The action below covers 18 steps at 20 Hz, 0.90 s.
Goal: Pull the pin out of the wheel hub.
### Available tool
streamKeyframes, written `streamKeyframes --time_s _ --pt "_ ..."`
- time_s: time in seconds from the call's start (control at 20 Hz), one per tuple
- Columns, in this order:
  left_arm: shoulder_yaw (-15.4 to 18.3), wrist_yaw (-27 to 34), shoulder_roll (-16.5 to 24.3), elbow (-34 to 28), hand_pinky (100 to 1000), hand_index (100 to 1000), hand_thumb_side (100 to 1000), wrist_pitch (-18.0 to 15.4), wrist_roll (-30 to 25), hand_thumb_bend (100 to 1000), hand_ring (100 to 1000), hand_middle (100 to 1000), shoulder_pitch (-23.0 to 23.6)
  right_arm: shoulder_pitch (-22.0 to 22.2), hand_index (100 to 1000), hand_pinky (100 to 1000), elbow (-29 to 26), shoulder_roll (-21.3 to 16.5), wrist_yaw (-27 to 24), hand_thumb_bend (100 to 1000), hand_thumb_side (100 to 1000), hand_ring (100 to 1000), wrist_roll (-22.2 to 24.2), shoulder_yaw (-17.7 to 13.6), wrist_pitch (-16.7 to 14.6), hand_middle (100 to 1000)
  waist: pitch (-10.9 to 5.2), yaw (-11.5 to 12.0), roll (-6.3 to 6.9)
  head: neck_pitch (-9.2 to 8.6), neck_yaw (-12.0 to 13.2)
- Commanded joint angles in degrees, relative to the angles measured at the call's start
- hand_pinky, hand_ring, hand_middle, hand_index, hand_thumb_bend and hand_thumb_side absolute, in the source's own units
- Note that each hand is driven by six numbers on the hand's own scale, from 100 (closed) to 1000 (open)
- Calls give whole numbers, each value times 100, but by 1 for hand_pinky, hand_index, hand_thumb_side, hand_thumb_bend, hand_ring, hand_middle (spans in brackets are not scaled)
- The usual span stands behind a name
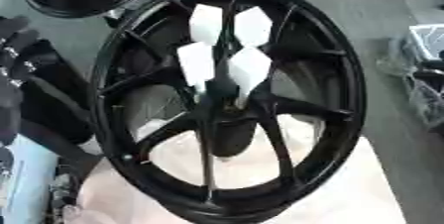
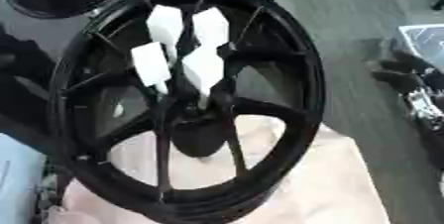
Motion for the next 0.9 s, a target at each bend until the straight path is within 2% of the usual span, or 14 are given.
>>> streamKeyframes --time_s 0.05,0.65,0.8,0.9 --pt "4 25 56 -64 706 744 832 -8 -22 154 897 848 -37 4 916 1000 -135 -165 -27 100 610 830 -1 -18 20 808 -139 -9 -4 12 -18" --pt "-19 39 56 -56 706 745 828 3 -38 153 901 850 -39 54 916 1000 -135 -411 -266 100 587 831 -19 -25 -150 809 -191 -4 -11 23 -42" --pt "-7 36 73 -51 706 744 828 1 -28 152 901 850 -21 105 918 1000 -135 -668 -412 100 555 835 -31 -52 -444 813 -206 -23 -23 41 -47" --pt "4 30 90 -43 706 744 828 -1 -14 152 901 850 -3 154 922 1000 -135 -1018 -586 100 539 839 -5 -79 -767 820 -224 -52 -39 61 -57"
